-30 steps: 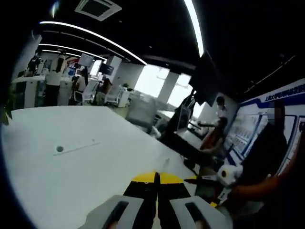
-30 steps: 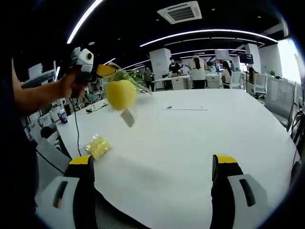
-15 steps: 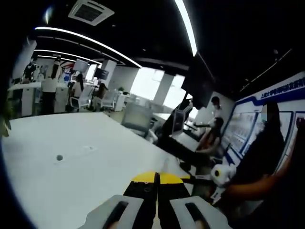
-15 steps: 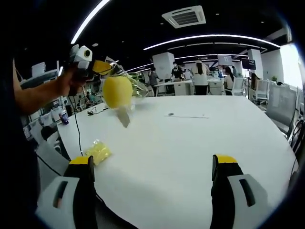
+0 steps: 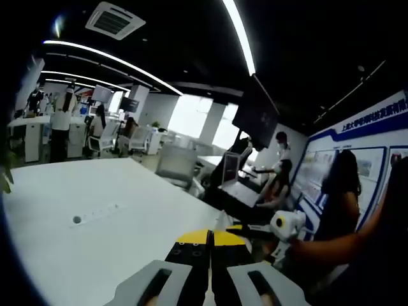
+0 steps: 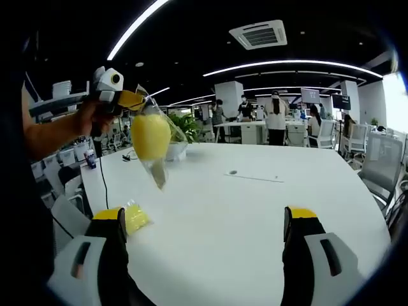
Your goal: Compare the silicone blocks by pressing each to a similar depth, holding the contact briefly, and releasing to observe deformation and rebound differences across the visible hardness samples.
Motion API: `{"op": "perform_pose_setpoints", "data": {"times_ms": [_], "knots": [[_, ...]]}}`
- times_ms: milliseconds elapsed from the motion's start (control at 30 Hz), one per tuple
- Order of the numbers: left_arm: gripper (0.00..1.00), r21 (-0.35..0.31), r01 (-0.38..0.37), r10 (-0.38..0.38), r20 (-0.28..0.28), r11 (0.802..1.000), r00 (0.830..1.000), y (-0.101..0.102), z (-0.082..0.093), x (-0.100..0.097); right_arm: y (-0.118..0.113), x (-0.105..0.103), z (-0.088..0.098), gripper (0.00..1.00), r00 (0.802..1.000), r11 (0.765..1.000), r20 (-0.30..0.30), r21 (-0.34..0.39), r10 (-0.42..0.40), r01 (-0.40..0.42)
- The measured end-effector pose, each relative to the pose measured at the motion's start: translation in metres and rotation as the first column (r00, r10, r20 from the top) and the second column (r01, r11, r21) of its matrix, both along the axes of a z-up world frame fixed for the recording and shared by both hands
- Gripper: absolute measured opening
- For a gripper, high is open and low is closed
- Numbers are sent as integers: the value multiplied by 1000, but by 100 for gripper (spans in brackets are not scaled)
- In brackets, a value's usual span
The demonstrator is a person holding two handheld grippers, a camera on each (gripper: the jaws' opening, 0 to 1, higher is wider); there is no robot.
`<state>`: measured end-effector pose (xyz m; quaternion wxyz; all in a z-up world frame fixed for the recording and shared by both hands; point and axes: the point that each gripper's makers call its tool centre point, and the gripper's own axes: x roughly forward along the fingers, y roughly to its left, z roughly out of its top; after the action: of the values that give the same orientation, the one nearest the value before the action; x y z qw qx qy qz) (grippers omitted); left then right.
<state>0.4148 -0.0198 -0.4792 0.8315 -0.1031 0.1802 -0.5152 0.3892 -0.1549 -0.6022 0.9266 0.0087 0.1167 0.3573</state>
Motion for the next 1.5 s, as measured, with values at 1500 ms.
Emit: {"op": "perform_pose_setpoints", "data": {"times_ms": [1500], "knots": [[0, -87, 82, -82, 5, 993, 997, -1, 49, -43, 118, -17, 97, 81, 868, 827, 154, 261, 473, -497]]}}
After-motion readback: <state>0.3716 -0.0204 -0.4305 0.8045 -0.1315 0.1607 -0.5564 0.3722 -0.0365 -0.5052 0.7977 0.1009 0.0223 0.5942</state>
